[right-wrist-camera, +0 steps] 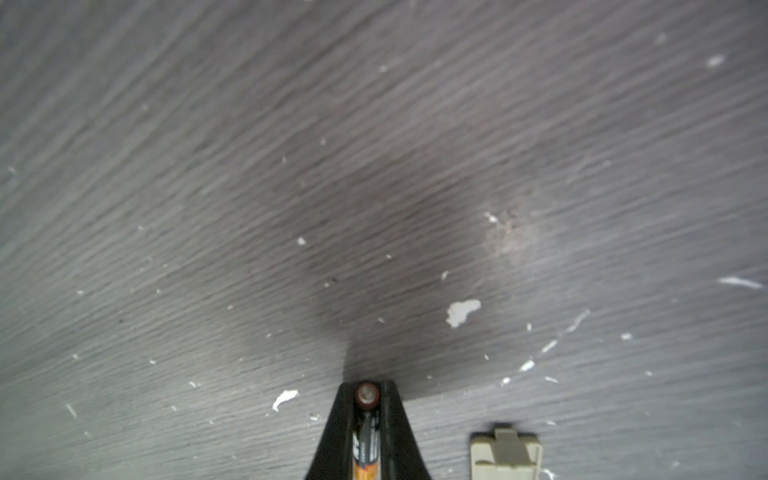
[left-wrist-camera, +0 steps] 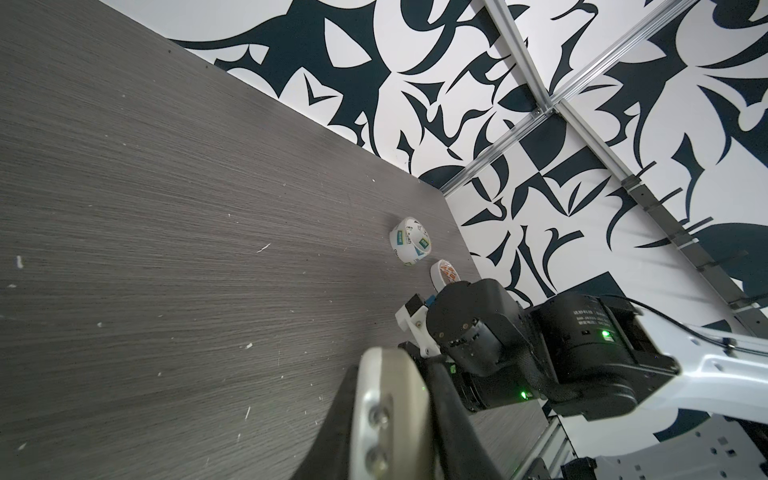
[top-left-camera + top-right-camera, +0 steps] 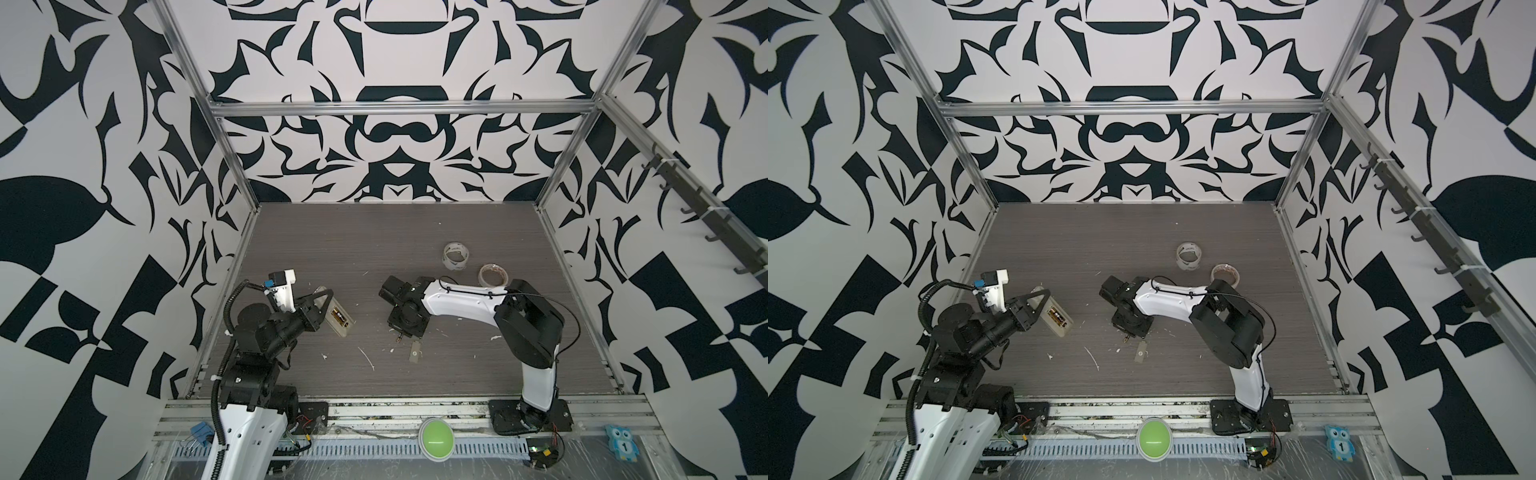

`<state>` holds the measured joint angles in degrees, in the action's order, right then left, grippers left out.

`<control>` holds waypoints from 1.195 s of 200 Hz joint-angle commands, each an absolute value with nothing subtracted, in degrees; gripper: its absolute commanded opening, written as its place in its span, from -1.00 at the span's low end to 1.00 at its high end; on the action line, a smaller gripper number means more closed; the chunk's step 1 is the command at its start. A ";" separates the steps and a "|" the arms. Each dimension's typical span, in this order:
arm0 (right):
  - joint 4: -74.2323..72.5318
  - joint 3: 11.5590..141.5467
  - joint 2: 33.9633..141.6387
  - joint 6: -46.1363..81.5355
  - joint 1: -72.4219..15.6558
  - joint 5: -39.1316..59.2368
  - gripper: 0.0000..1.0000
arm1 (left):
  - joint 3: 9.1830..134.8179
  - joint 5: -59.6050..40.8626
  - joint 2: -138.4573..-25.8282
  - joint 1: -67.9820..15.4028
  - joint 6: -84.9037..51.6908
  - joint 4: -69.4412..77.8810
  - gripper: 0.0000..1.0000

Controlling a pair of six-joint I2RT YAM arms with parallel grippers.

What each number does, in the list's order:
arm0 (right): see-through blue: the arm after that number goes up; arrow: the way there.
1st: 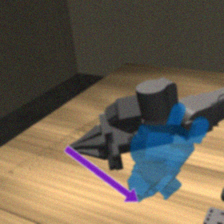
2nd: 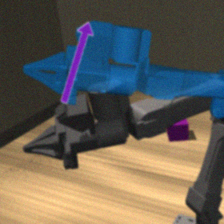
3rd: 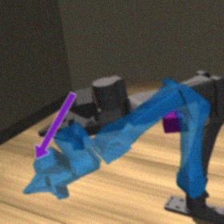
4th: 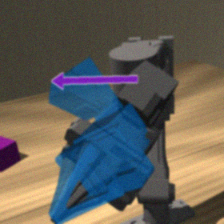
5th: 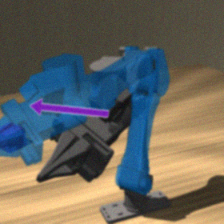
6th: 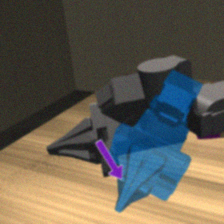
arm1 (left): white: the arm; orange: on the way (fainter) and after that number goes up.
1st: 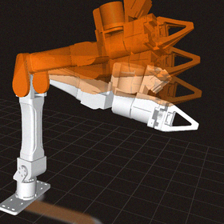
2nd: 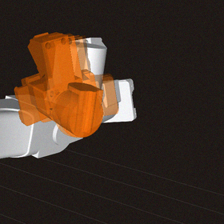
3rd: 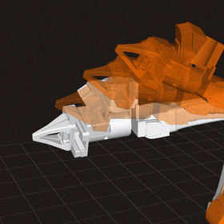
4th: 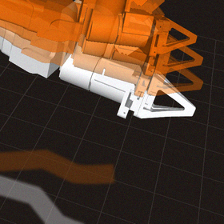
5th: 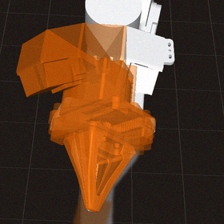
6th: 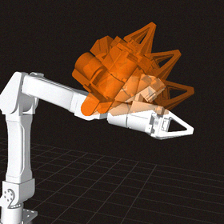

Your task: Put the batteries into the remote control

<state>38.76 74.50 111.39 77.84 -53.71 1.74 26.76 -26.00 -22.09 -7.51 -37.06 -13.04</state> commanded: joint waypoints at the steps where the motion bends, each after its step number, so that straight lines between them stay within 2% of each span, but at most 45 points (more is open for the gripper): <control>1: 45.12 76.38 115.93 67.57 -53.80 -2.57 -1.00 | 27.59 -27.17 -22.53 -7.29 -36.79 -11.03 -1.00; 61: 41.65 74.04 115.14 43.71 -53.44 -4.95 -1.00 | 27.80 -30.79 -26.83 -7.29 -38.00 -10.55 -1.00; 121: 43.02 76.87 116.68 35.88 -53.49 -7.81 -1.00 | 27.40 -31.42 -28.17 -7.30 -38.80 -9.91 -1.00; 169: 43.83 77.52 115.41 33.23 -53.53 -8.79 -0.69 | 27.36 -31.75 -28.13 -7.30 -38.94 -10.37 -1.00; 212: 43.59 77.06 114.96 32.58 -54.48 -8.92 -0.55 | 27.42 -31.15 -28.00 -7.30 -38.72 -10.28 -1.00; 239: 41.61 76.28 114.23 31.38 -54.54 -4.82 -0.50 | 27.42 -31.09 -27.75 -7.29 -38.59 -10.20 -1.00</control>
<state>40.84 77.84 113.67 33.04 -54.37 -6.48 26.76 -30.87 -28.56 -7.49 -38.83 -11.68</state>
